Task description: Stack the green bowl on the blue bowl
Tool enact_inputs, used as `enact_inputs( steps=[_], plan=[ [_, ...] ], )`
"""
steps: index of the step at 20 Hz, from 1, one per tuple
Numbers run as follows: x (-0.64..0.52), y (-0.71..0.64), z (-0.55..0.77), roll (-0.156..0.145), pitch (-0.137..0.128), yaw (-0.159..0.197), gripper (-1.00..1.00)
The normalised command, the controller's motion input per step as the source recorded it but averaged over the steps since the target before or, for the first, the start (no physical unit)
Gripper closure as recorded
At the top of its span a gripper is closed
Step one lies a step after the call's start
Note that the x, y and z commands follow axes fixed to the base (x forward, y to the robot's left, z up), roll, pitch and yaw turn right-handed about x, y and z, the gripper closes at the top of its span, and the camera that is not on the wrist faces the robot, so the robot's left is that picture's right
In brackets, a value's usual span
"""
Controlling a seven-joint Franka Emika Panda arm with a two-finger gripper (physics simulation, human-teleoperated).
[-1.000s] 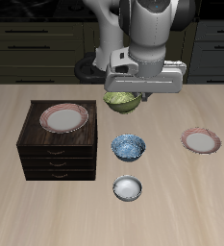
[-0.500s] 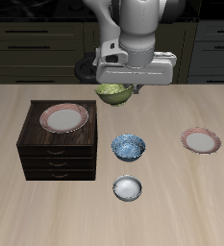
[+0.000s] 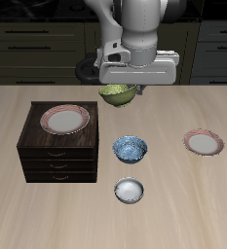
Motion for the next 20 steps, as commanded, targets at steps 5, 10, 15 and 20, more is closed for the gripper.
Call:
enact_inputs(
  steps=[5, 10, 15, 20],
  plan=[
    [0.12, 0.14, -0.29, 0.017, 0.012, -0.028, 1.00],
    [0.04, 0.17, -0.24, 0.032, 0.032, -0.020, 1.00],
    [-0.11, 0.12, -0.19, 0.018, -0.025, -0.023, 1.00],
    [0.04, -0.09, -0.10, -0.020, -0.021, -0.009, 1.00]
  ],
)
